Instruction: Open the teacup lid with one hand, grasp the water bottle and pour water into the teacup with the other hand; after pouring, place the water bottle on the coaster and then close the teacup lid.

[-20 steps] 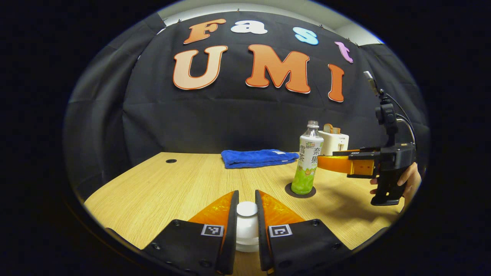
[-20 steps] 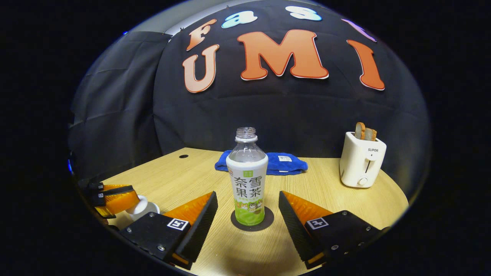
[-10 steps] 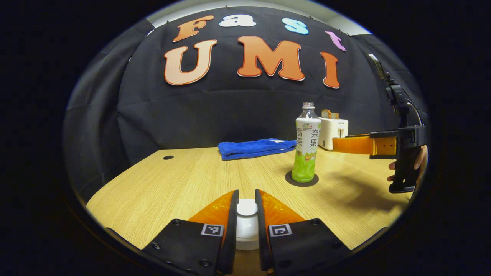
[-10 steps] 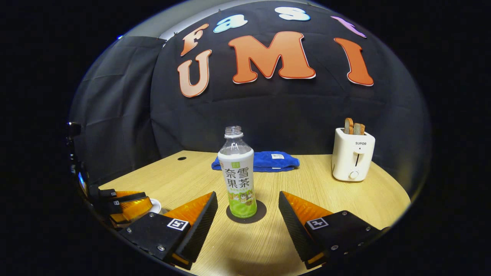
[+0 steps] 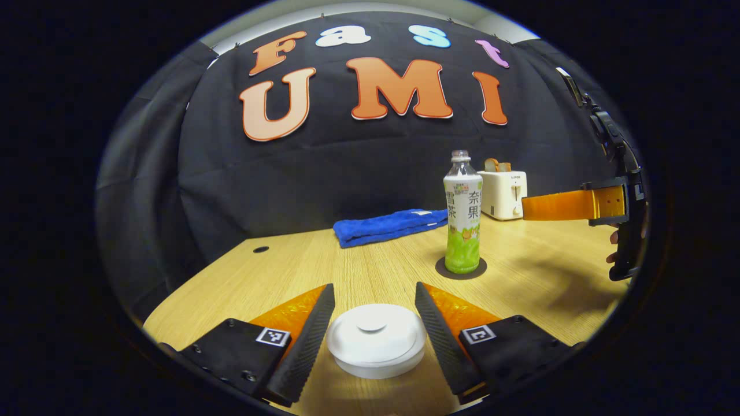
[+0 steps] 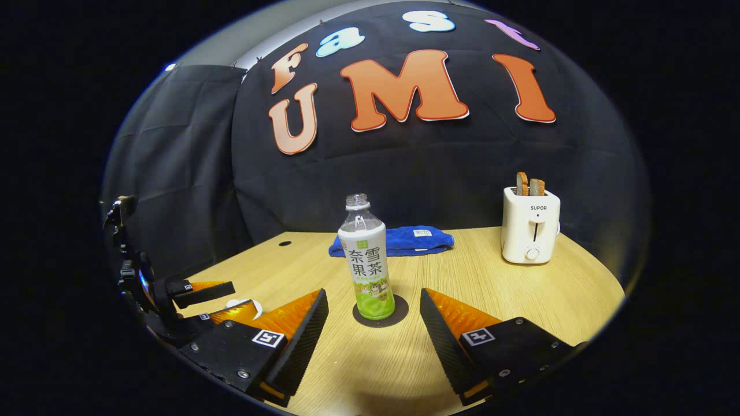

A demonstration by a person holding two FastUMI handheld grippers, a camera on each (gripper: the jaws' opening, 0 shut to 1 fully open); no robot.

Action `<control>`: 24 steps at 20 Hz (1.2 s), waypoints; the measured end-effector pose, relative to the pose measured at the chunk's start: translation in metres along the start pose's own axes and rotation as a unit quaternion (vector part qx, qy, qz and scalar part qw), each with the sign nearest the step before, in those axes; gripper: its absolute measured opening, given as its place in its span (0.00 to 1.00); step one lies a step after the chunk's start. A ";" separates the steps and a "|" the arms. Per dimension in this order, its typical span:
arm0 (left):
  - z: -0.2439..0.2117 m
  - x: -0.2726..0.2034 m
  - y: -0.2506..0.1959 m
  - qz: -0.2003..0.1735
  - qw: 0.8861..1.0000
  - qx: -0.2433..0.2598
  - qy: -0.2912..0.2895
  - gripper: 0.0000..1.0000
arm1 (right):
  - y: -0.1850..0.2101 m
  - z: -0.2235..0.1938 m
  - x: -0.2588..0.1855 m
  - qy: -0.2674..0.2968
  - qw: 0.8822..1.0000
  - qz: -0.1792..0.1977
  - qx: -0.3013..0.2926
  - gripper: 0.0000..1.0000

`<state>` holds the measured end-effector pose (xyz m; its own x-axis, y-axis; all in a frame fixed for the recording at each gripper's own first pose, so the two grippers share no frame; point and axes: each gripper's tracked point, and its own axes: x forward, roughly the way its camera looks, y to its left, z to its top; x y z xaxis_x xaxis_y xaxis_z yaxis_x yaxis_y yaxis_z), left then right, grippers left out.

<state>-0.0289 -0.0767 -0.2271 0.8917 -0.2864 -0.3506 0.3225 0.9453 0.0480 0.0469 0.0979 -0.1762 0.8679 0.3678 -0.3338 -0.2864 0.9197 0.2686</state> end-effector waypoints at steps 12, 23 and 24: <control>0.112 -0.035 0.019 0.049 0.988 -0.070 -0.129 0.99 | 0.011 0.036 -0.057 -0.076 0.997 -0.013 -0.022 0.96; 0.116 -0.050 0.027 0.089 0.983 -0.085 -0.137 0.99 | -0.023 0.071 -0.094 -0.168 0.974 -0.126 -0.087 0.95; 0.116 -0.049 0.025 0.090 0.983 -0.083 -0.136 0.99 | -0.026 0.071 -0.094 -0.171 0.973 -0.132 -0.084 0.95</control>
<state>-0.0274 -0.0570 -0.1002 0.9888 -0.1224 -0.0857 0.1162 0.9905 -0.0740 0.0014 0.0295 -0.0875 0.9962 0.0746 -0.0440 -0.0722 0.9960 0.0530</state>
